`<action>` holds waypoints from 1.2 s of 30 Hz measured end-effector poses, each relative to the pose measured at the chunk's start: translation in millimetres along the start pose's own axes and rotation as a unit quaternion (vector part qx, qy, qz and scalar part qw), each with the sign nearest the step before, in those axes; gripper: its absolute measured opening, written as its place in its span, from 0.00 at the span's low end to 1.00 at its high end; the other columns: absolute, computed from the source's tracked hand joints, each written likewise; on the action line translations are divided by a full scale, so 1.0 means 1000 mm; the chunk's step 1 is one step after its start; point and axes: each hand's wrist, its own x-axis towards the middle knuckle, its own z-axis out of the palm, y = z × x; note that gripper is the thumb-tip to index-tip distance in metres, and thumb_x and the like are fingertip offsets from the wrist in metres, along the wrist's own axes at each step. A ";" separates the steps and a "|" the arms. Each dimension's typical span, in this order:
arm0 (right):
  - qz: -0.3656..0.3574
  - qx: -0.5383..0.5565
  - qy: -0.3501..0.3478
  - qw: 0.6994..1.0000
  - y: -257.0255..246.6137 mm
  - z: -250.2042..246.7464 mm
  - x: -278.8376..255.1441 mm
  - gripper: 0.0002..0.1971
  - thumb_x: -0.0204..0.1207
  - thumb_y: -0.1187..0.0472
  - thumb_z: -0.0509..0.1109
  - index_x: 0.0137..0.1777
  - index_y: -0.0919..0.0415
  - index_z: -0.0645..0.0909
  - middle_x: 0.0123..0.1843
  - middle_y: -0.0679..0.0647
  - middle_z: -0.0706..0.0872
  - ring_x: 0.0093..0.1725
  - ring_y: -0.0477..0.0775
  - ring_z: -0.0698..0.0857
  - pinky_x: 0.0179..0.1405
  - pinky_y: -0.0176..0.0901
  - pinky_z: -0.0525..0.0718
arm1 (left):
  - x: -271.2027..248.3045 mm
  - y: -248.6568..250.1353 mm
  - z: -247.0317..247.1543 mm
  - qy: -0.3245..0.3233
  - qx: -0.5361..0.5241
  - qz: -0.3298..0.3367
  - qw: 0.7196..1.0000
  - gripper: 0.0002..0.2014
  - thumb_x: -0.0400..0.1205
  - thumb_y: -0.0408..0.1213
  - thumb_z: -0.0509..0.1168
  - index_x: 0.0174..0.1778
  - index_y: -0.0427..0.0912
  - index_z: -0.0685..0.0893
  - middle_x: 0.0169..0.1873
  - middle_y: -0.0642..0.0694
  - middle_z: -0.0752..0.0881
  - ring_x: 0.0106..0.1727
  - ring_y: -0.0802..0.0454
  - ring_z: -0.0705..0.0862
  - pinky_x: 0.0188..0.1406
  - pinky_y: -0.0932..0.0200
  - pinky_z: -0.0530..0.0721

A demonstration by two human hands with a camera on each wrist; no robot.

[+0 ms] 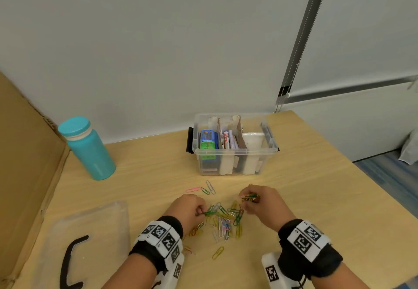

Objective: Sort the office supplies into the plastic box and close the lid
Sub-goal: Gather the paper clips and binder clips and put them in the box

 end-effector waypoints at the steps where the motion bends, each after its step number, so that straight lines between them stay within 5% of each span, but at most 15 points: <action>1: -0.003 0.034 0.014 0.999 -0.005 -0.010 0.001 0.08 0.73 0.68 0.74 0.45 0.53 0.85 0.40 0.50 0.88 0.39 0.48 0.88 0.42 0.35 0.87 | -0.002 -0.003 -0.002 0.015 -0.025 -0.004 1.000 0.08 0.78 0.36 0.67 0.50 0.49 0.87 0.43 0.54 0.83 0.47 0.57 0.82 0.53 0.66 0.80; 5: -0.039 0.073 0.093 0.992 -0.026 -0.053 0.017 0.08 0.74 0.64 0.73 0.51 0.53 0.85 0.45 0.49 0.88 0.44 0.47 0.88 0.48 0.40 0.88 | -0.009 -0.012 -0.008 0.062 -0.116 -0.012 0.991 0.09 0.76 0.35 0.69 0.39 0.56 0.83 0.37 0.58 0.83 0.41 0.62 0.81 0.45 0.73 0.80; 10: -0.085 -0.040 0.204 0.975 -0.047 -0.083 0.068 0.09 0.75 0.65 0.73 0.54 0.56 0.85 0.47 0.49 0.87 0.46 0.49 0.86 0.50 0.41 0.86 | -0.016 -0.013 -0.012 0.081 -0.154 -0.008 0.985 0.13 0.76 0.34 0.71 0.37 0.60 0.80 0.36 0.60 0.83 0.38 0.65 0.80 0.43 0.75 0.78; 15: -0.031 -0.263 0.115 0.957 -0.051 -0.076 0.115 0.08 0.81 0.63 0.65 0.55 0.63 0.83 0.52 0.58 0.85 0.46 0.54 0.81 0.47 0.41 0.77 | -0.021 -0.012 -0.015 0.088 -0.161 -0.012 0.983 0.14 0.76 0.34 0.71 0.36 0.62 0.80 0.35 0.60 0.83 0.37 0.64 0.80 0.42 0.76 0.78; 20: -0.011 -0.326 -0.026 0.945 -0.055 -0.064 0.119 0.16 0.85 0.61 0.53 0.60 0.63 0.82 0.58 0.60 0.86 0.54 0.57 0.83 0.53 0.43 0.78 | -0.028 -0.014 -0.015 0.099 -0.158 -0.014 0.982 0.15 0.76 0.35 0.71 0.36 0.64 0.79 0.36 0.60 0.83 0.37 0.64 0.80 0.40 0.78 0.77; 24: -0.076 -0.246 0.094 0.962 -0.040 -0.065 0.097 0.16 0.84 0.64 0.55 0.66 0.63 0.79 0.65 0.58 0.82 0.64 0.56 0.80 0.65 0.46 0.78 | -0.034 -0.012 -0.012 0.111 -0.158 -0.021 0.981 0.11 0.76 0.36 0.72 0.39 0.61 0.81 0.40 0.56 0.86 0.39 0.63 0.81 0.41 0.78 0.78; 27: -0.128 -0.249 0.226 0.933 -0.014 -0.068 0.075 0.18 0.84 0.61 0.55 0.70 0.62 0.75 0.69 0.57 0.79 0.68 0.55 0.76 0.68 0.47 0.76 | -0.036 -0.006 -0.015 0.132 -0.170 -0.022 0.976 0.11 0.75 0.35 0.72 0.40 0.59 0.82 0.40 0.54 0.86 0.40 0.61 0.82 0.42 0.77 0.79; 31: -0.126 -0.265 0.179 0.939 0.018 -0.064 0.054 0.25 0.86 0.51 0.49 0.81 0.59 0.63 0.82 0.55 0.66 0.78 0.54 0.68 0.77 0.50 0.68 | -0.027 0.018 -0.028 0.162 -0.192 -0.013 0.968 0.08 0.75 0.35 0.73 0.45 0.54 0.85 0.40 0.54 0.87 0.41 0.63 0.82 0.44 0.78 0.79; 36: -0.143 -0.230 0.154 0.950 0.029 -0.064 0.055 0.29 0.85 0.47 0.49 0.84 0.56 0.54 0.85 0.49 0.55 0.81 0.48 0.63 0.79 0.43 0.63 | 0.009 0.073 -0.058 0.172 -0.201 0.033 0.964 0.08 0.77 0.35 0.70 0.49 0.52 0.84 0.40 0.58 0.84 0.42 0.67 0.80 0.43 0.77 0.78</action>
